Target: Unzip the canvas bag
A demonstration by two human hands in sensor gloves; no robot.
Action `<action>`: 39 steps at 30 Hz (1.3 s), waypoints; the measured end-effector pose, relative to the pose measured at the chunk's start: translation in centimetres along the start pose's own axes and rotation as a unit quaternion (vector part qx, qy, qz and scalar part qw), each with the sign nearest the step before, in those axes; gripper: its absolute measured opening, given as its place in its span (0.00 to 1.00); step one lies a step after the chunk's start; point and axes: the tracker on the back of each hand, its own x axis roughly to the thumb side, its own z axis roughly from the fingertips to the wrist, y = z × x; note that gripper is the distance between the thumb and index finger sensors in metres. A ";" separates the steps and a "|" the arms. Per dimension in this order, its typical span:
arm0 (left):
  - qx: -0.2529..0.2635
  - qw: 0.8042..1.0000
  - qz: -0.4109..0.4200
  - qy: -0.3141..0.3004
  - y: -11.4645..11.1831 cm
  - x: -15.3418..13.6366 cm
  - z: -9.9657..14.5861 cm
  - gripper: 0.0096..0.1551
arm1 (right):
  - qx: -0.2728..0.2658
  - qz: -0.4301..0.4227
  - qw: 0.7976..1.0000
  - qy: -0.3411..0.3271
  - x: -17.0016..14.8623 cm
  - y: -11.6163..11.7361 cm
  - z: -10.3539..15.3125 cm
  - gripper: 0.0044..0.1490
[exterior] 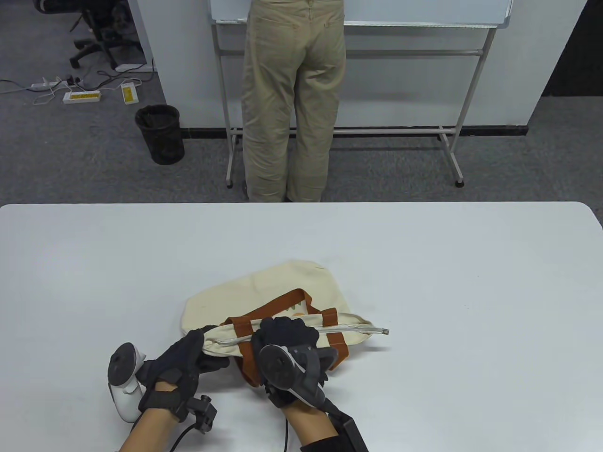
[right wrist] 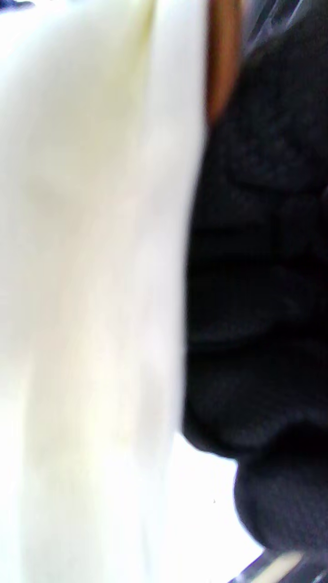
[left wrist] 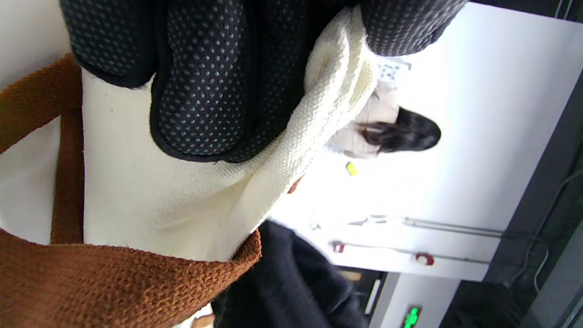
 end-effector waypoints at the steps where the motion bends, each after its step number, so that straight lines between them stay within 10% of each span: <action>1: 0.004 1.000 0.001 0.001 0.3 0.0 0.0 0.28 | 0.004 0.003 1.000 0.010 -0.6 0.1 0.0 0.26; 22: 0.053 0.998 0.025 0.005 3.8 0.2 0.0 0.28 | -0.004 0.113 0.986 0.119 -9.0 -1.5 -0.2 0.25; 39: 0.089 0.996 0.032 0.008 4.5 0.2 0.2 0.27 | -0.130 -0.040 0.942 0.307 -14.6 -6.3 1.1 0.24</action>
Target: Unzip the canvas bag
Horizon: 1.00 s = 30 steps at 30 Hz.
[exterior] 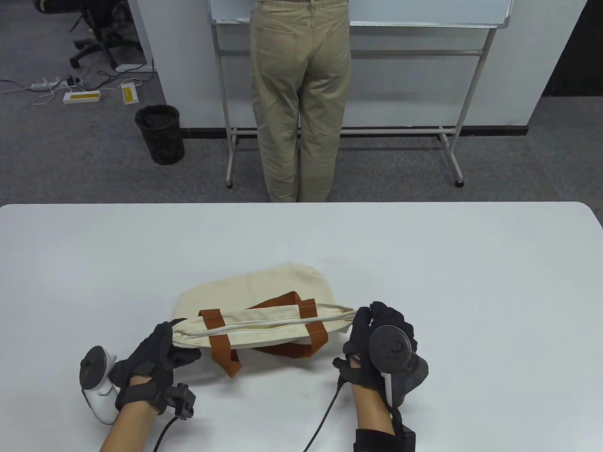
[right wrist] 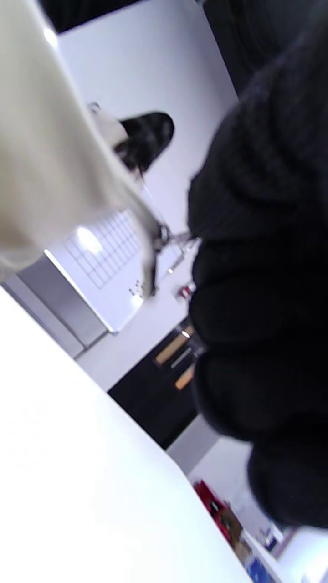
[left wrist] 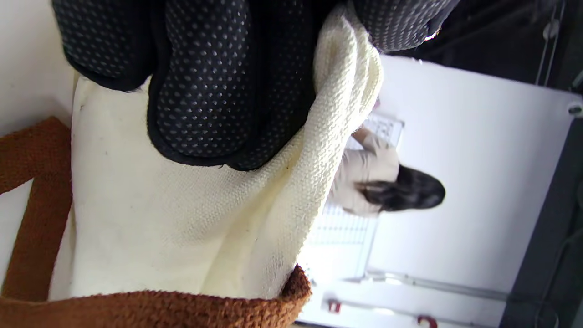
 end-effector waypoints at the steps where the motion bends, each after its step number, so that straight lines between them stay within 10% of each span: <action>1: -0.012 1.000 0.002 0.003 0.0 0.0 -0.2 0.27 | 0.013 -0.012 1.000 0.001 -0.2 0.2 -0.1 0.24; 12: -0.009 1.000 0.015 -0.005 0.0 -0.2 -0.3 0.27 | 0.086 -0.037 0.988 -0.125 3.2 0.2 0.5 0.50; 20: -0.012 1.000 0.009 -0.003 -0.1 -0.4 -0.3 0.27 | 0.363 0.057 0.901 -0.230 5.8 4.1 2.7 0.62; 24: -0.011 1.000 0.010 -0.002 0.0 -0.4 -0.3 0.27 | 0.407 0.127 0.875 -0.228 5.4 6.4 3.6 0.45; 30: 0.003 0.998 -0.059 -0.006 0.8 0.4 -0.2 0.27 | 0.326 0.054 0.924 -0.193 5.0 6.7 3.2 0.30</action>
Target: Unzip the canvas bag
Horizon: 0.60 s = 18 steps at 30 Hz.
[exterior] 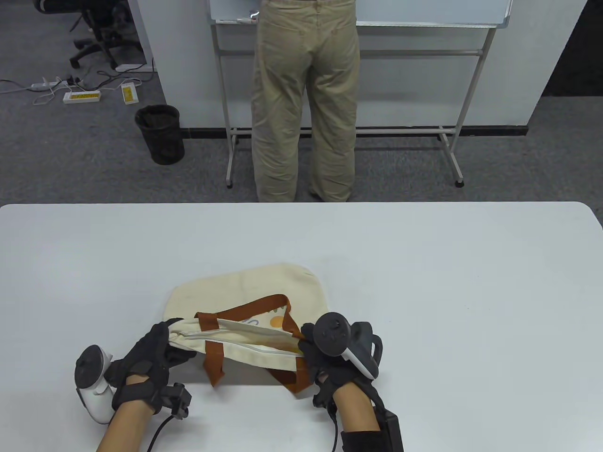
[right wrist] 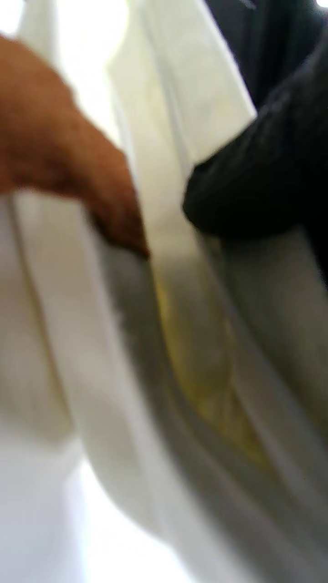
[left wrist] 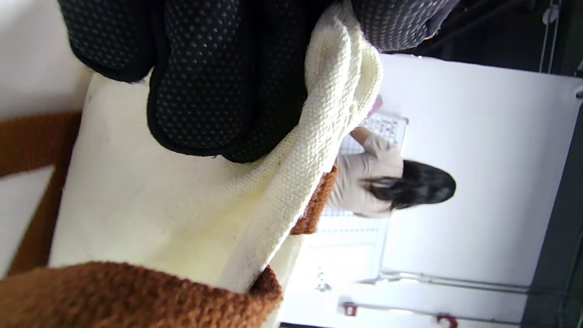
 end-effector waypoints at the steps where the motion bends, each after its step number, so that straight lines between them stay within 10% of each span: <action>1: 0.001 1.000 -0.010 0.002 0.2 0.1 0.0 0.27 | -0.021 -0.013 1.000 0.004 0.0 -0.1 0.0 0.30; 10: 0.043 0.989 -0.140 -0.019 1.0 1.2 0.3 0.27 | -0.195 -0.122 0.973 0.019 1.1 -1.2 1.2 0.30; 18: 0.053 0.966 -0.249 -0.037 0.8 0.9 -0.1 0.28 | -0.244 -0.162 0.955 -0.047 1.2 0.0 1.4 0.31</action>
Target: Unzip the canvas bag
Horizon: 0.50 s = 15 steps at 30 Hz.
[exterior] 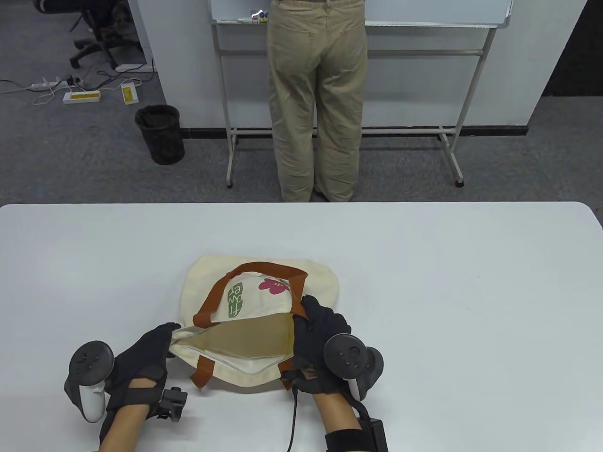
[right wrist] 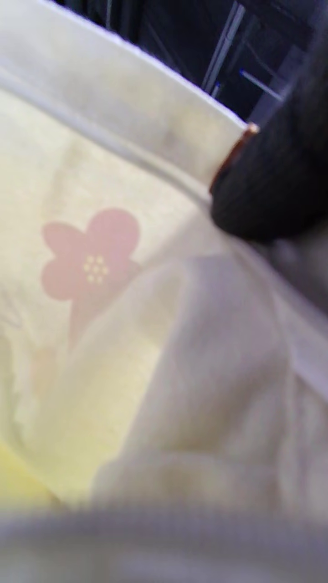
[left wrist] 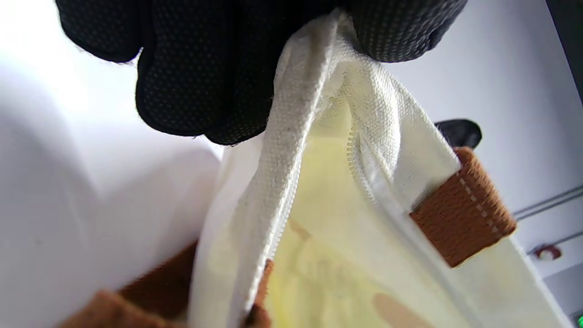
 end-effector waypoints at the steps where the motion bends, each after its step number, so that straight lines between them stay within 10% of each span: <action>1: -0.007 1.000 -0.012 0.001 -0.2 -0.2 -0.1 0.28 | 0.009 0.015 1.000 -0.010 -0.2 0.3 0.1 0.31; 15: -0.109 0.971 -0.210 -0.036 -1.9 -1.7 -0.9 0.33 | 0.267 0.095 0.958 0.040 -3.3 2.7 0.3 0.33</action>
